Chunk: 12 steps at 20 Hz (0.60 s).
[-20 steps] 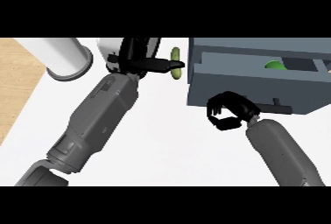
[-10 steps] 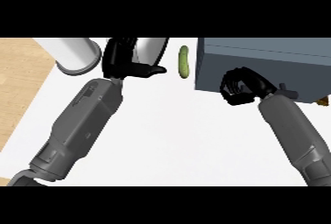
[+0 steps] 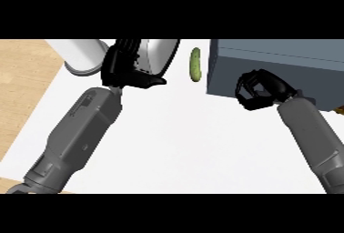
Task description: Pick up the cup, place it into the drawer and close the drawer
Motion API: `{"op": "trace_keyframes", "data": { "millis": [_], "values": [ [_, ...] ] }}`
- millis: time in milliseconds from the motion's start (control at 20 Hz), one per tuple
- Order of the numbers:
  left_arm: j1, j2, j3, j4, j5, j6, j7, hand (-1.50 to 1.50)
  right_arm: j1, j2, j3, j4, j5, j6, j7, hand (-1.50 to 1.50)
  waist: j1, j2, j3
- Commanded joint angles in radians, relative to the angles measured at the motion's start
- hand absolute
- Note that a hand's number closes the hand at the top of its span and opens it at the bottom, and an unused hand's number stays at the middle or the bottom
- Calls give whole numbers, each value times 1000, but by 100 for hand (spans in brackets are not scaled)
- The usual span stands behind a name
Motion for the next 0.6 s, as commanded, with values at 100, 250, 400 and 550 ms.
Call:
{"op": "trace_keyframes", "data": {
  "millis": [100,250,400,550],
  "values": [
    [29,13,-7,-21,4,-40,3,-150,-173,-120,-92,32,-11,-71,81,150,50,27,-6],
    [27,12,2,-27,17,-41,16,-150,-159,-122,-106,14,-34,-53,82,150,53,29,-5],
    [40,16,-9,-35,7,-47,12,-150,-161,-152,-116,-5,-53,-3,93,150,54,24,-5],
    [58,16,-7,-44,16,-64,11,-150,-149,-165,-114,-24,-61,23,103,150,67,24,-7]
  ]
}}
